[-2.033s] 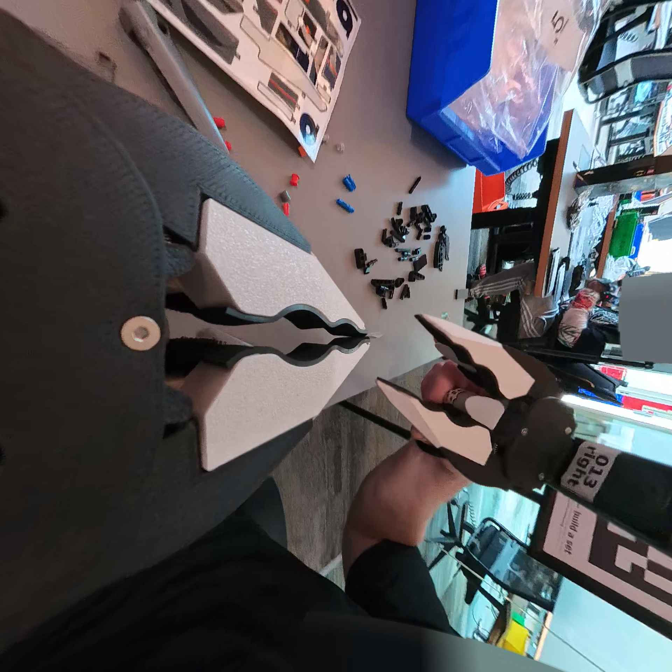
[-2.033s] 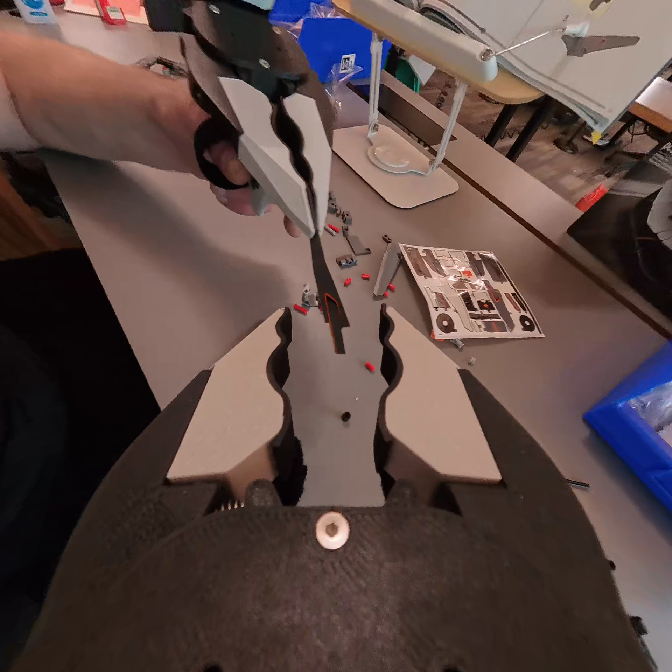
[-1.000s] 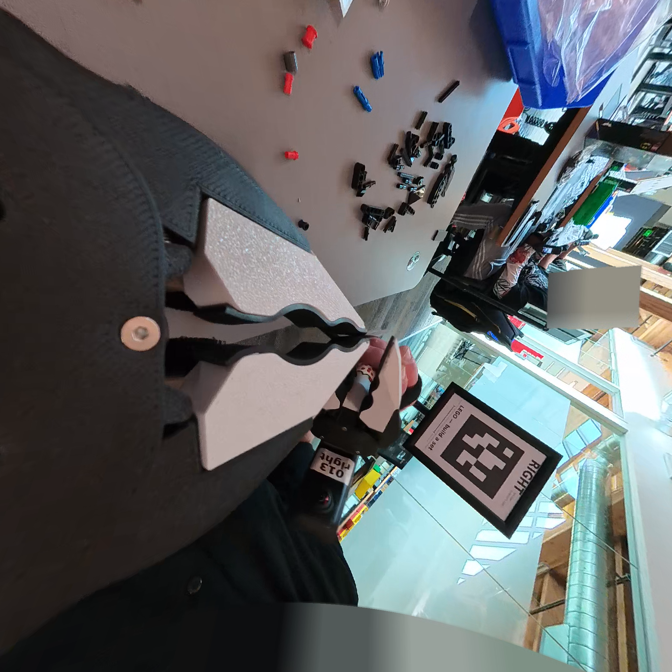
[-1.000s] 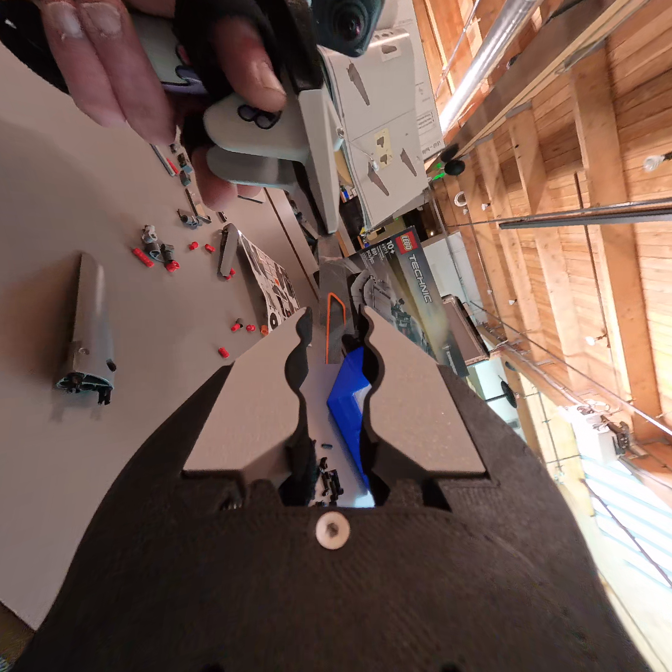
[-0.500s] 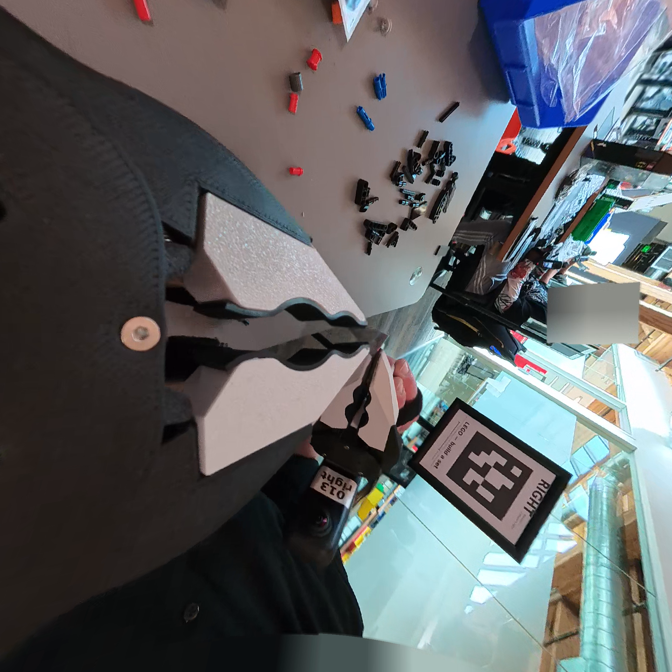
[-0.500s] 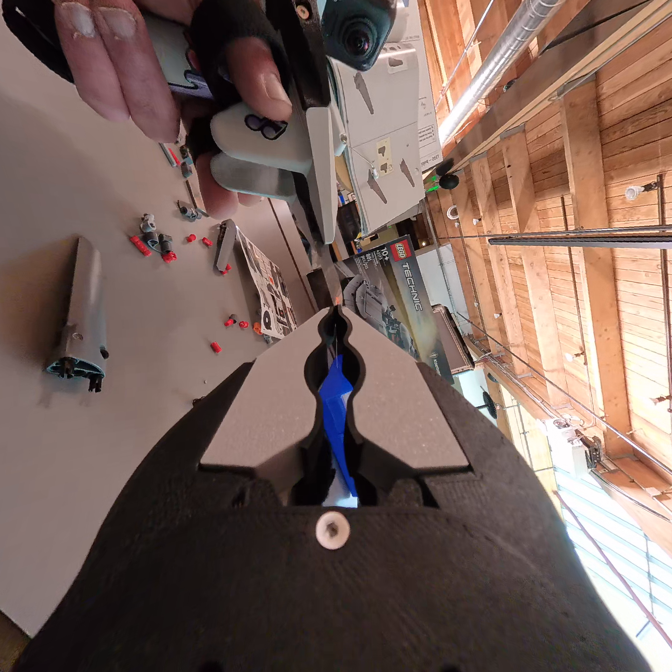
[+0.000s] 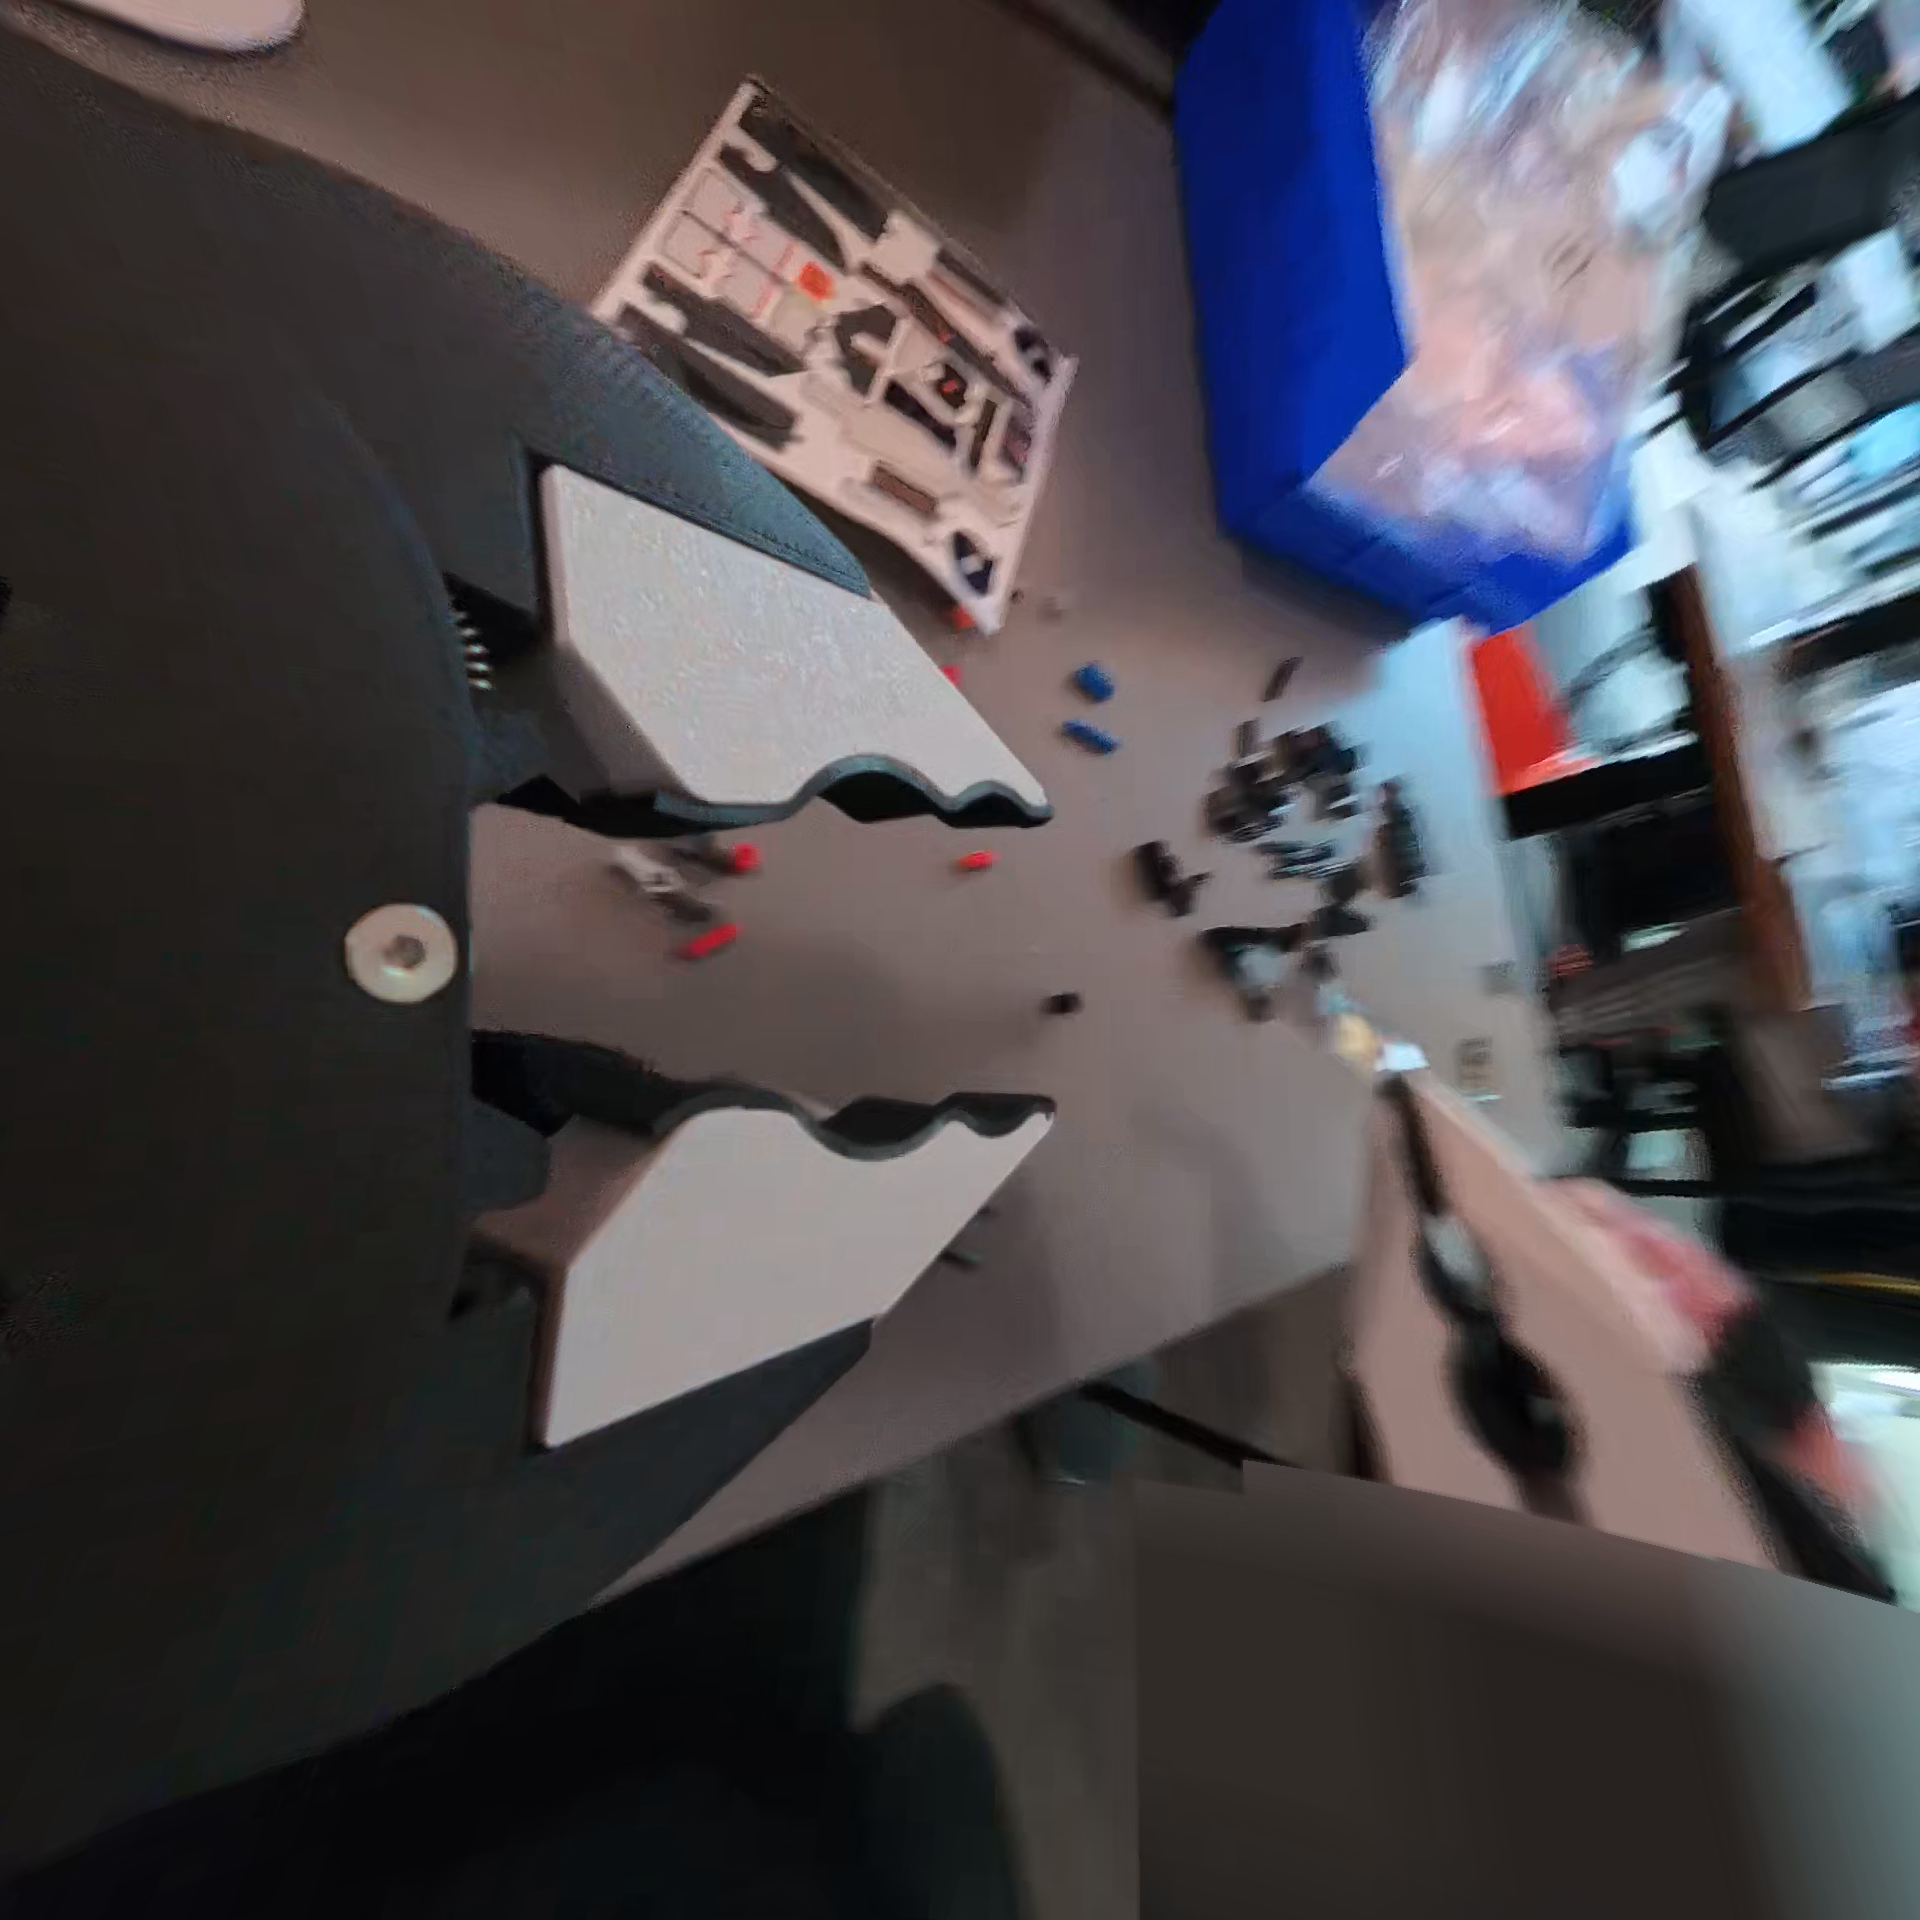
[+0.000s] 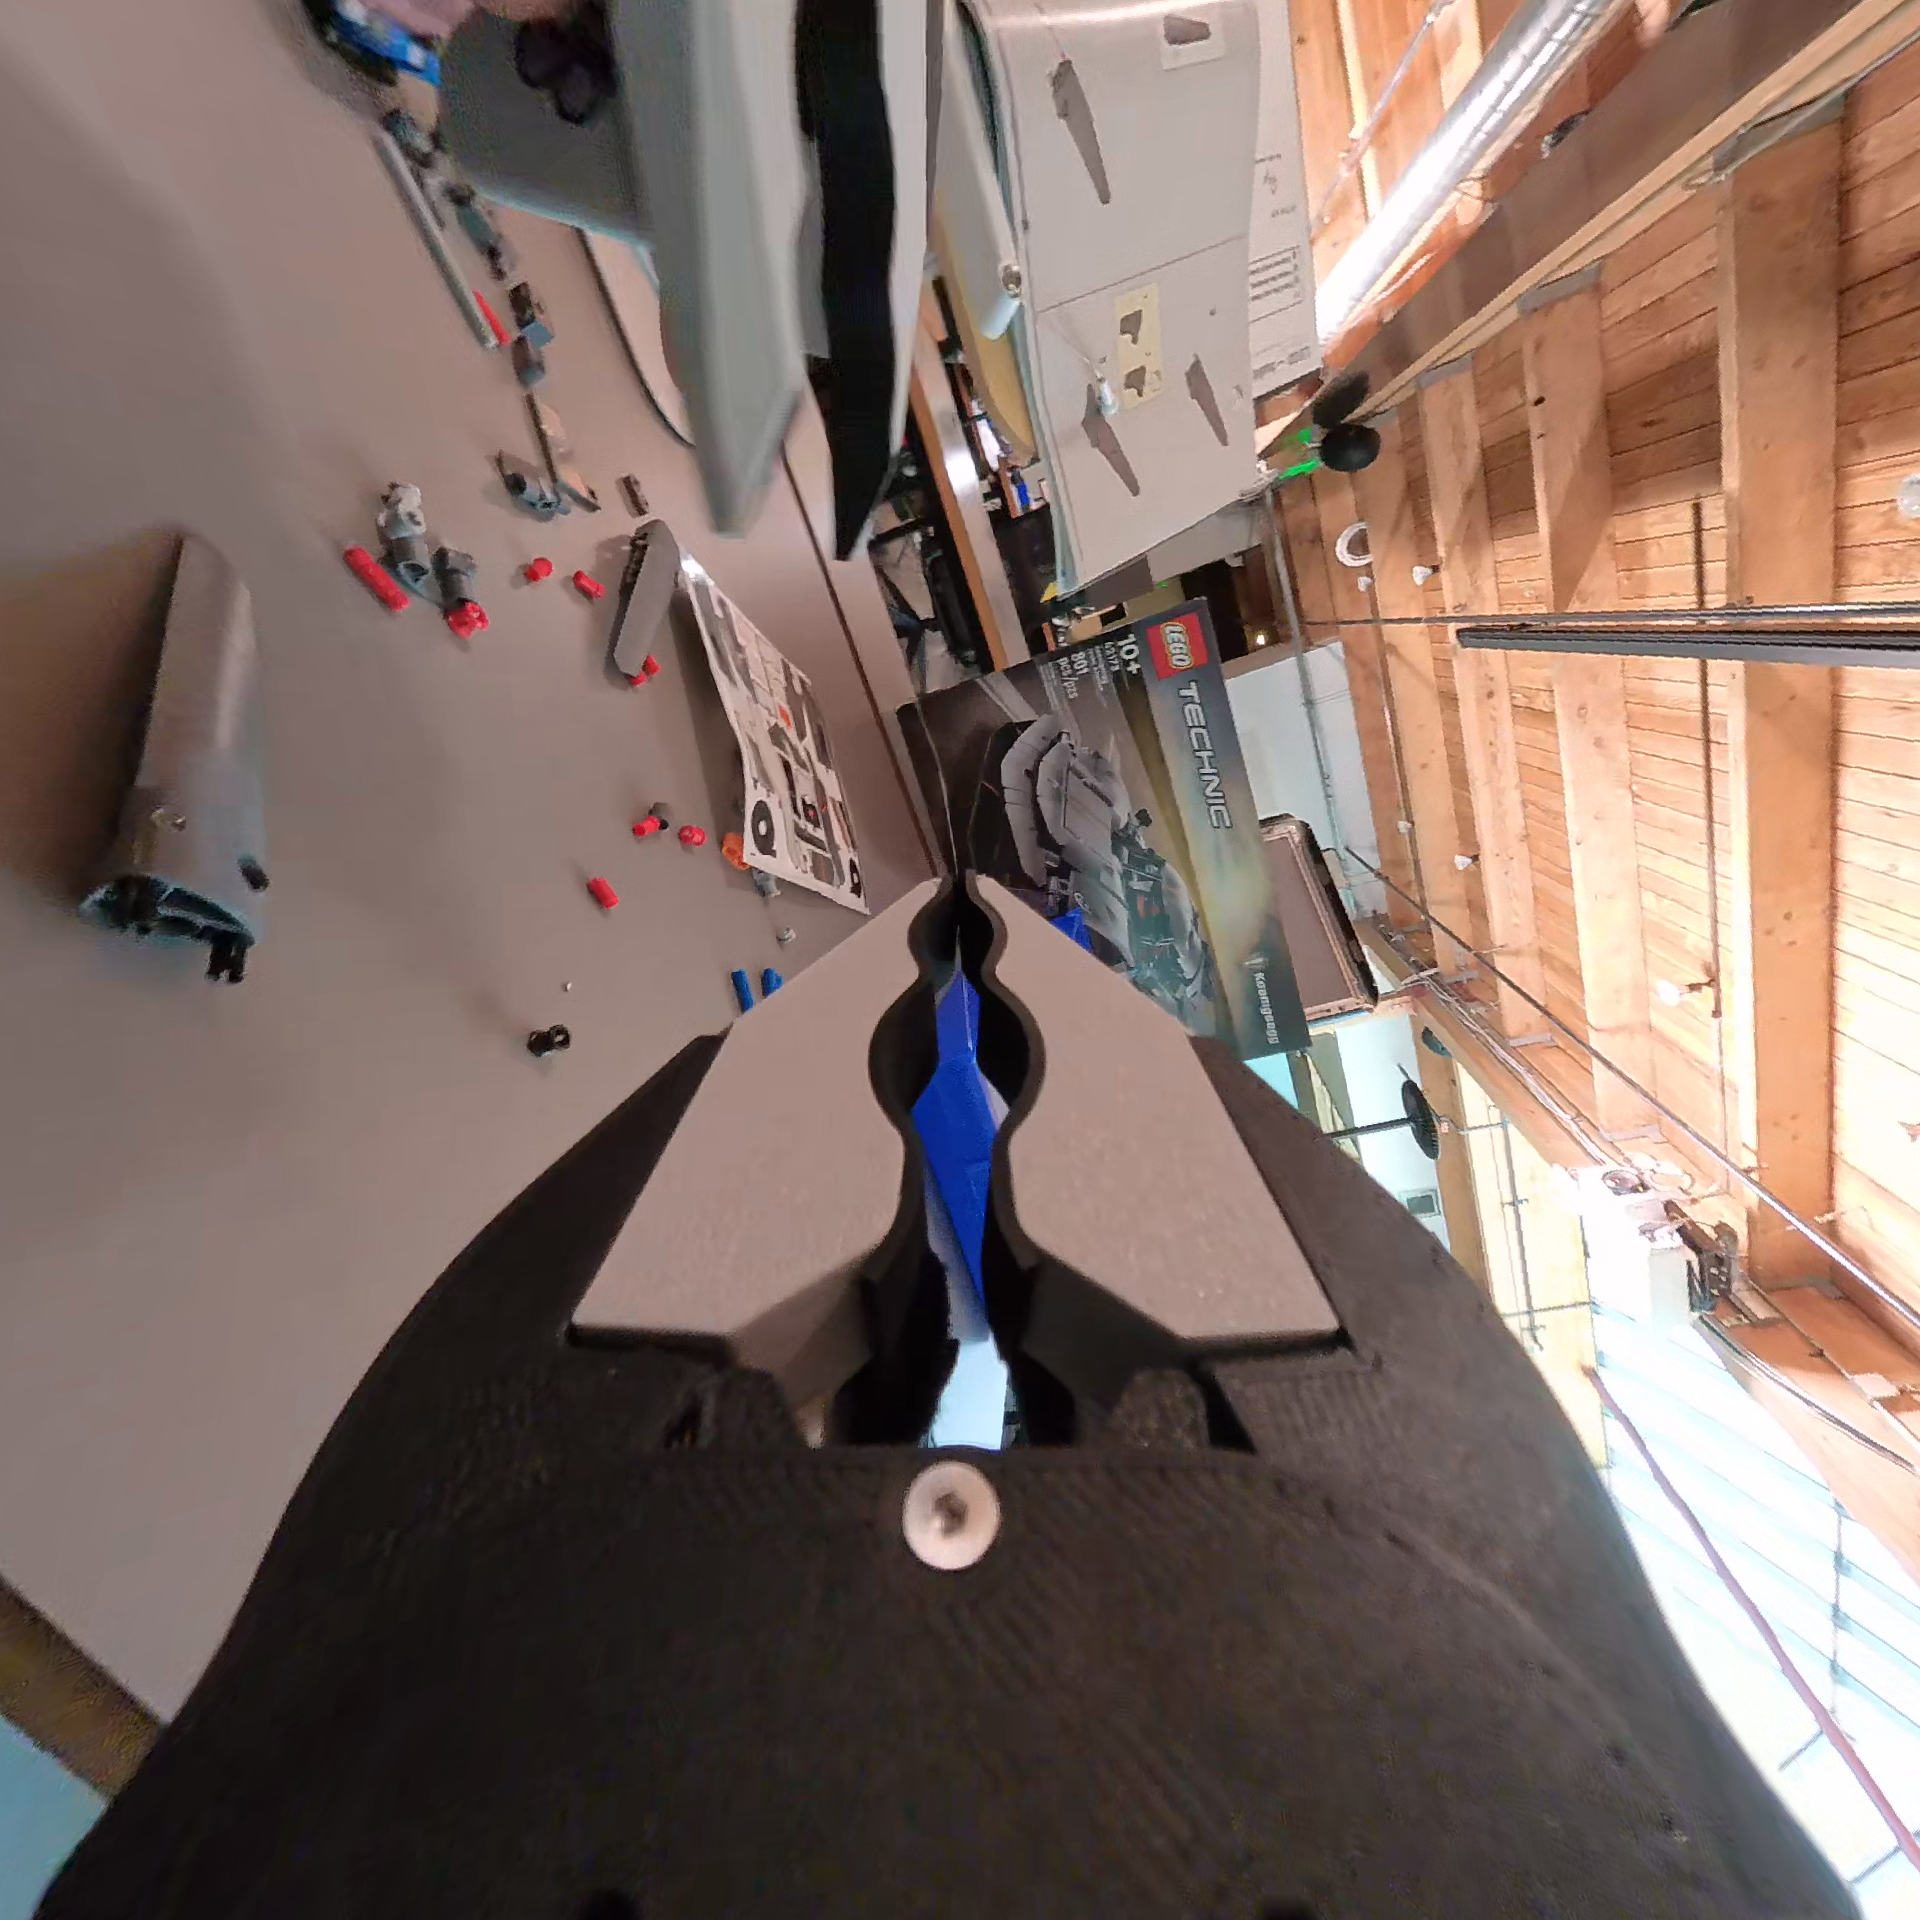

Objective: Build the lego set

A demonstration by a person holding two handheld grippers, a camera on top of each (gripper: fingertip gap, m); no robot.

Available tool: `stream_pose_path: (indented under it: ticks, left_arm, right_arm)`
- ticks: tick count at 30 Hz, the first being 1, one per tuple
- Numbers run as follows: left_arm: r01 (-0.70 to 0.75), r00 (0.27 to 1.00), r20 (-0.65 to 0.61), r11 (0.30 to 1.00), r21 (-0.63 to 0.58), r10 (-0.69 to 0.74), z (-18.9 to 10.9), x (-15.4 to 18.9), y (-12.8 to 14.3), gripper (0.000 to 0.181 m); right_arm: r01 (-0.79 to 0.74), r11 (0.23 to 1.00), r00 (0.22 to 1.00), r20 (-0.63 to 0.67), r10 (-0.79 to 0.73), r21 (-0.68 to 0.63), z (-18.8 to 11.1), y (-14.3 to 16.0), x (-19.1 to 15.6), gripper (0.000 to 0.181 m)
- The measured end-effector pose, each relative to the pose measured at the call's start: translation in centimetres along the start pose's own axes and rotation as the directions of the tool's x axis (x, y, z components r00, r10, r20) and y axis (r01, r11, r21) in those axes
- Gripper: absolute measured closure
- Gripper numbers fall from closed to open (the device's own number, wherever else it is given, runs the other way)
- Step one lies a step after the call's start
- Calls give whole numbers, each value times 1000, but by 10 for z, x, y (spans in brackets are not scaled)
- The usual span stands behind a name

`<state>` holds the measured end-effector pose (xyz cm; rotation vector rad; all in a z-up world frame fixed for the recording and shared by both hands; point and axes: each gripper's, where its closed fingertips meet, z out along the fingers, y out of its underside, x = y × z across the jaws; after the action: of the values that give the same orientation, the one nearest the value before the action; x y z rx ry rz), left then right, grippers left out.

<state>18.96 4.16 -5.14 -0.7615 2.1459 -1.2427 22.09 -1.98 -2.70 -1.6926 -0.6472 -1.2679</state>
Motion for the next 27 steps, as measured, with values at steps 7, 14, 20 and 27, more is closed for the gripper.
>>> stream_pose_path:
  ticks: [7, 14, 20, 27]
  left_arm:
    - [-187, 974, -173, 951, -245, 146, 6, 33, 66, 133]
    - [-255, 958, -207, 917, -305, 198, 23, 44, 91, 135]
    - [-170, 979, -161, 935, -312, 124, 31, 51, 91, 161]
    - [-76, 996, 18, 945, -319, 86, 34, 67, 79, 148]
  right_arm:
    - [-20, 1000, 995, 101, 21, -12, -6, 7, -26, 181]
    - [-39, 999, 984, 173, 42, -21, -11, 11, -43, 181]
    - [-53, 998, 976, 210, 57, -24, -12, 14, -56, 181]
    - [-70, 997, 967, 242, 74, -26, -16, 18, -67, 181]
